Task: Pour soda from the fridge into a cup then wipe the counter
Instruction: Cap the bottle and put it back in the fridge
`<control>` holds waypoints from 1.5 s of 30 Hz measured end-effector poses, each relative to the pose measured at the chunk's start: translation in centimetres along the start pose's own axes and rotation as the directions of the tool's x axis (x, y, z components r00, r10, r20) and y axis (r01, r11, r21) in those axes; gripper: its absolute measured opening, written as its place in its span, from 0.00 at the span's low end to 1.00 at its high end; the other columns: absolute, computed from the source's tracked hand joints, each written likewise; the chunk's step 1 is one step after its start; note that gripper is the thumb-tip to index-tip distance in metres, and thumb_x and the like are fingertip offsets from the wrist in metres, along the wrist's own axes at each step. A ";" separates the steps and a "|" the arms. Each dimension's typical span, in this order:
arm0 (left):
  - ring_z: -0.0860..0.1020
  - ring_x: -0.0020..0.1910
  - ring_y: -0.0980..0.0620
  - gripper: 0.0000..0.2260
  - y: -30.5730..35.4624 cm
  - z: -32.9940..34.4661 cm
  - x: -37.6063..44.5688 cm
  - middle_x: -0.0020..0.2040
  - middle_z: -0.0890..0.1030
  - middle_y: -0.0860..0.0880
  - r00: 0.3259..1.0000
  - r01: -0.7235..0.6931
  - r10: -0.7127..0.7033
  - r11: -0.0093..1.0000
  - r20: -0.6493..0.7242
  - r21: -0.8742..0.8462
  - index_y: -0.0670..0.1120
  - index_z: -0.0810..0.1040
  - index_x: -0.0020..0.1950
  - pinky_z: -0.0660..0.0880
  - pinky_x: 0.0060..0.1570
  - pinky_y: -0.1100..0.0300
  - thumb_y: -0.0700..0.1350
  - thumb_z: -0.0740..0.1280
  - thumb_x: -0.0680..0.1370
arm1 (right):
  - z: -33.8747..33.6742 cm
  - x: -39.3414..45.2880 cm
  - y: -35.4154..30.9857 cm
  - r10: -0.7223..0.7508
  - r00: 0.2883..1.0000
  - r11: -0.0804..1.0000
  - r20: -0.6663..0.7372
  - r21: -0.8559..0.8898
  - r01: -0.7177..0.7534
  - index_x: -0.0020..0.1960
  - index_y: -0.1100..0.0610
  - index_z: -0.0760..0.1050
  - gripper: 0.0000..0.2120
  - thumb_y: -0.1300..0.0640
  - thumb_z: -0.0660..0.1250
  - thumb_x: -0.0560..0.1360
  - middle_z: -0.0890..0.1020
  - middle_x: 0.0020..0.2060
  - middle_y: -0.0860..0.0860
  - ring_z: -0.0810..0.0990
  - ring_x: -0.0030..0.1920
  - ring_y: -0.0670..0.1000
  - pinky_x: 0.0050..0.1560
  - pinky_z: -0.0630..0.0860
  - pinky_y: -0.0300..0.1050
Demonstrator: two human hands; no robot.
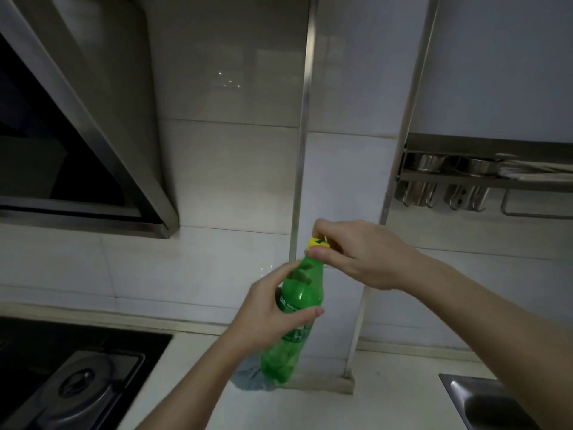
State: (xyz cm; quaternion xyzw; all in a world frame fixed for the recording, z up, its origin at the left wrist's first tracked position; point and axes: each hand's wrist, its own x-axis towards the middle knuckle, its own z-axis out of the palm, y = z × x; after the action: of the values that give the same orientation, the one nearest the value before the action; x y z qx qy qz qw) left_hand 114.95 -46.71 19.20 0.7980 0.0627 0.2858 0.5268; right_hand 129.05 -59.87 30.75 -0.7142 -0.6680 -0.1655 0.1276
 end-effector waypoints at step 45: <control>0.84 0.45 0.55 0.17 2.1 5.3 3.3 0.44 0.86 0.52 0.997 0.072 -0.070 0.991 -0.025 0.111 0.50 0.83 0.51 0.82 0.50 0.49 0.48 0.82 0.65 | -0.1 0.0 4.0 0.029 0.995 0.960 -0.090 -0.273 -0.053 0.27 0.57 0.68 0.29 0.44 0.47 0.80 0.70 0.23 0.51 0.69 0.26 0.51 0.30 0.63 0.45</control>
State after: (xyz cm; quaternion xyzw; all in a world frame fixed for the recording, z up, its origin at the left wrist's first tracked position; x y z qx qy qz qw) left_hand 120.03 -50.63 20.84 0.8204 0.1125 0.2712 0.4907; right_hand 133.06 -60.17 30.97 -0.7310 -0.6175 -0.2844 0.0589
